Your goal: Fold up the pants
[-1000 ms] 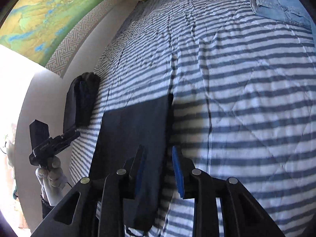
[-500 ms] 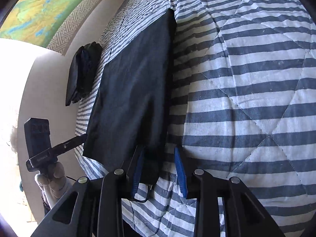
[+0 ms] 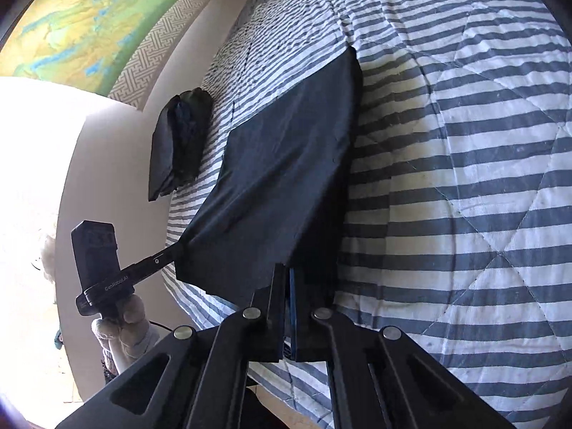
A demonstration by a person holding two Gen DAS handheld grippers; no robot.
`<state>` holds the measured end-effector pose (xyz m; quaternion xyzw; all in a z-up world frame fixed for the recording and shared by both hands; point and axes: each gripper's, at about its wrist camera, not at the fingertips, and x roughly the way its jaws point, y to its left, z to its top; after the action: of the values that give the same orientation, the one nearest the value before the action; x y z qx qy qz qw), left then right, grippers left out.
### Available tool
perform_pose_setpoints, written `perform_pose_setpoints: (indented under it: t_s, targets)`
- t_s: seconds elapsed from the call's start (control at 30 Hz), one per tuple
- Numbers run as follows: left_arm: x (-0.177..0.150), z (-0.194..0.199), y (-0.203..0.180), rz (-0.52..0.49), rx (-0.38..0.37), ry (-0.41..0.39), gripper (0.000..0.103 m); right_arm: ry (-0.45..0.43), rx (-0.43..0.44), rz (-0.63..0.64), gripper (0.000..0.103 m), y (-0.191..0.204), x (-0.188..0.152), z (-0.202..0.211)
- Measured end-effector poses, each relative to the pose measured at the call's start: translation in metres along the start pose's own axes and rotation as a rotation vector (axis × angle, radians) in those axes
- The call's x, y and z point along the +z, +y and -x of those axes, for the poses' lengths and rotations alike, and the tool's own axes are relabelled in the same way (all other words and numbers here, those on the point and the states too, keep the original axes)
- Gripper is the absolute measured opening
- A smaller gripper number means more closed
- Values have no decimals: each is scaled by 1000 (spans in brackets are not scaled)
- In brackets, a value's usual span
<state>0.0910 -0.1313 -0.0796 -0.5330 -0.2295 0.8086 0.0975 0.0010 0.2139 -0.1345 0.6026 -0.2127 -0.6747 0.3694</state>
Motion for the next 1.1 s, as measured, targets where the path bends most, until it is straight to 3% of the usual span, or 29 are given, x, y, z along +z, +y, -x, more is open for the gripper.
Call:
perform_pose_setpoints:
  t_s: [0.13, 0.23, 0.4, 0.5, 0.57, 0.63, 0.7, 0.77, 0.8, 0.87, 1.0, 1.1]
  targets:
    - [-12, -12, 14, 17, 11, 54, 1, 26, -49, 40, 2, 14, -5, -12]
    - [-24, -25, 18, 8, 1, 107, 3, 57, -142, 45, 2, 9, -10, -23]
    - [-9, -14, 15, 6, 14, 47, 12, 91, -259, 105, 6, 7, -15, -19]
    - [14, -16, 2, -11, 2, 14, 12, 11, -287, 161, 6, 19, -13, 0]
    - [31, -27, -8, -33, 13, 9, 14, -49, -264, 189, 8, 26, -11, 8]
    - [46, -47, -14, -37, 27, 34, 29, -60, -222, 206, 8, 33, -7, 7]
    - [56, -72, -17, -34, 60, 68, 30, -60, -203, 224, 8, 35, -4, -2]
    - [59, -89, -18, -75, 151, 69, 19, -45, -201, 244, 8, 40, -2, -20]
    - [60, -92, -15, -73, 205, 56, 5, -32, -201, 244, 8, 39, -1, -29]
    - [64, -89, -1, -30, 236, 17, 6, 17, -217, 236, 8, 37, -2, -48]
    - [74, -65, 8, -4, 193, -62, 14, 82, -276, 299, 9, 33, -12, -61]
    - [87, -65, -3, -35, 143, -75, 15, 75, -218, 304, 9, 40, -2, -47]
